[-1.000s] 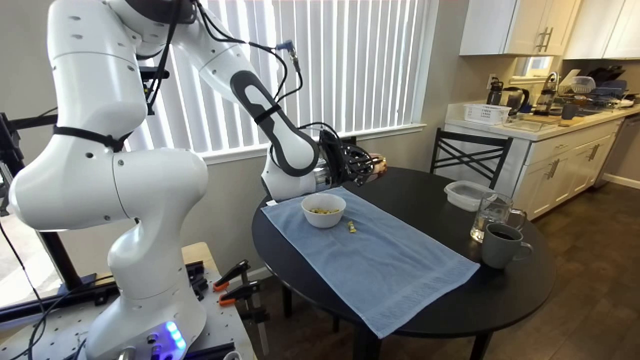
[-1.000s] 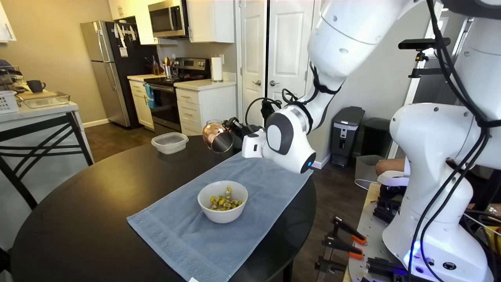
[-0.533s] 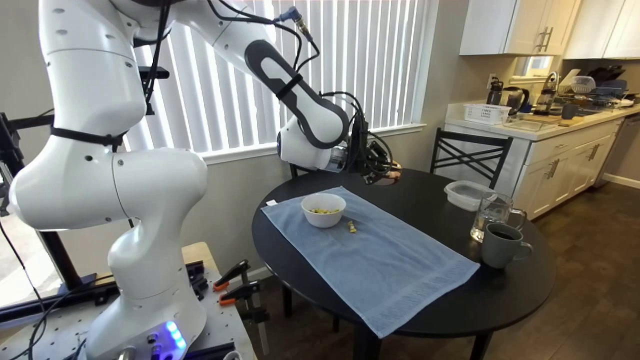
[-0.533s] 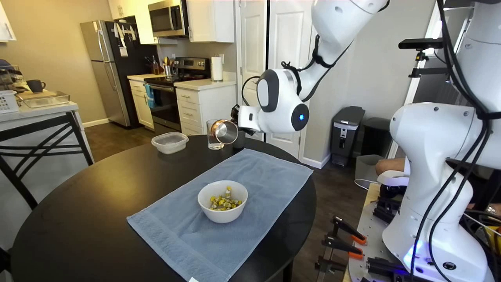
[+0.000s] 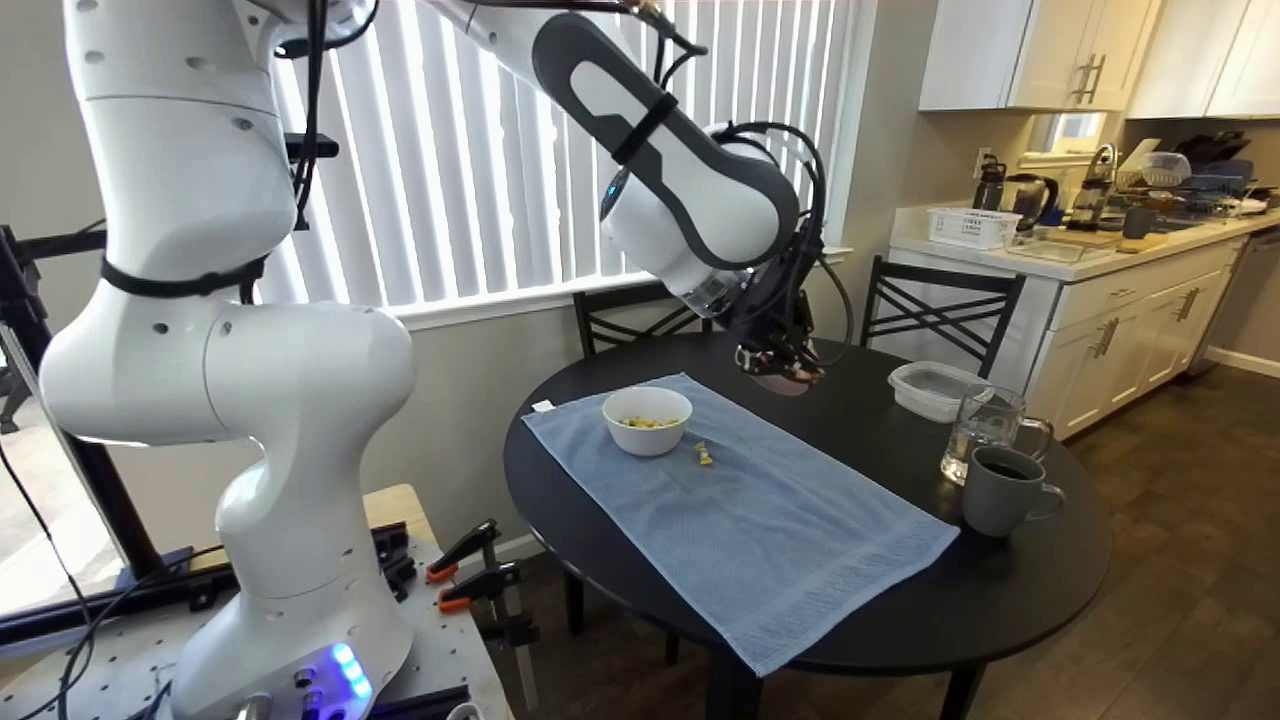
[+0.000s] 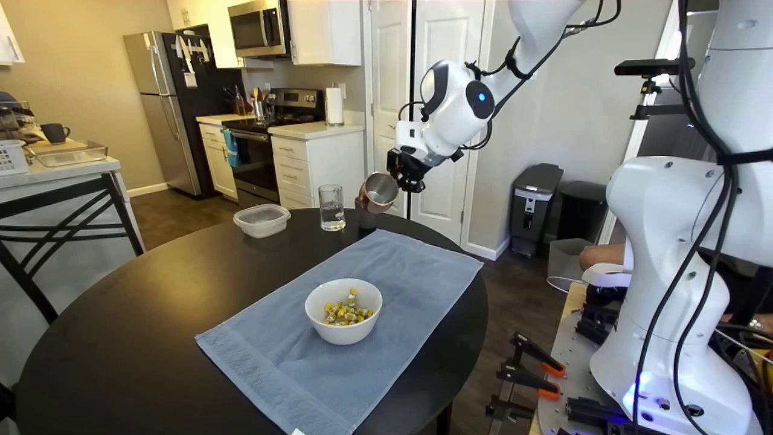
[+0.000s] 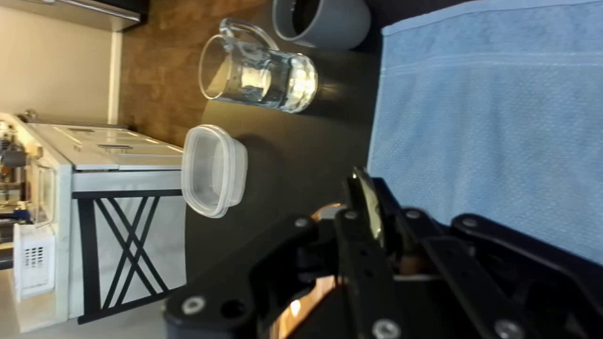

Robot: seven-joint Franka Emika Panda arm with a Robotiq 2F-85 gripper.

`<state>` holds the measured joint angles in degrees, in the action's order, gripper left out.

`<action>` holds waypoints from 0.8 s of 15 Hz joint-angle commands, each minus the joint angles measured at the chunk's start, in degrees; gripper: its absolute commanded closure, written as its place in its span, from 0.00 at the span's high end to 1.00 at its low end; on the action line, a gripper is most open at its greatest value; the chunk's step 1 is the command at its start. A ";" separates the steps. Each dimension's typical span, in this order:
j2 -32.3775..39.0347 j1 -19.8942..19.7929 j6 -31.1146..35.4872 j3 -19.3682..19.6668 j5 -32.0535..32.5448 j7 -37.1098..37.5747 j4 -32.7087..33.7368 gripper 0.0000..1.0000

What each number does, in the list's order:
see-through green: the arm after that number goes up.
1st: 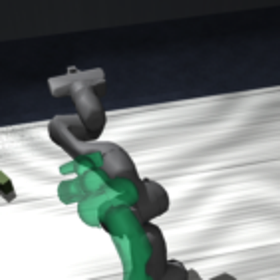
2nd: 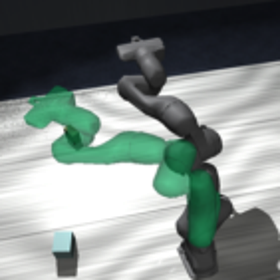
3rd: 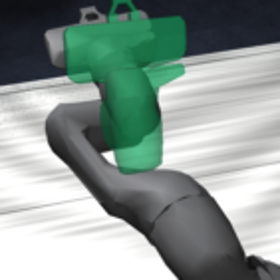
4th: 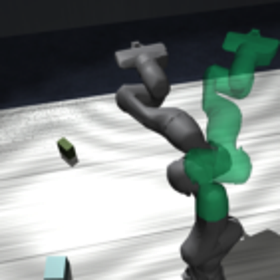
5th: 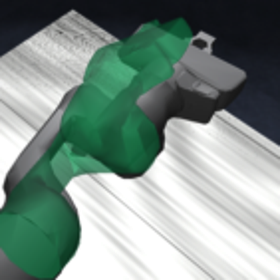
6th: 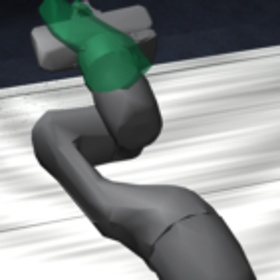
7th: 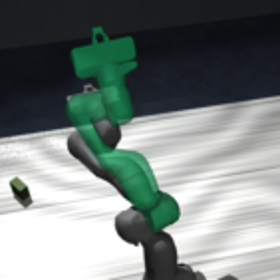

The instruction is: Pour the contents inside the cup into the bowl

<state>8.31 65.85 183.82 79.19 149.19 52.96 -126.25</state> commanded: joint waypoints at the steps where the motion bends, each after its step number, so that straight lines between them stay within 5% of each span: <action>1: -3.11 -9.87 13.33 -5.03 -0.70 -2.65 2.09 0.04; 3: -2.91 -14.53 20.35 -7.76 -3.55 -4.83 1.81 0.04; 4: -6.75 -17.12 15.35 -11.84 -3.11 -5.74 -5.46 0.04; 12: -2.00 -37.78 14.53 -31.42 -19.59 -8.82 -20.31 0.04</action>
<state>4.80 35.85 198.35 53.09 134.92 45.24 -143.48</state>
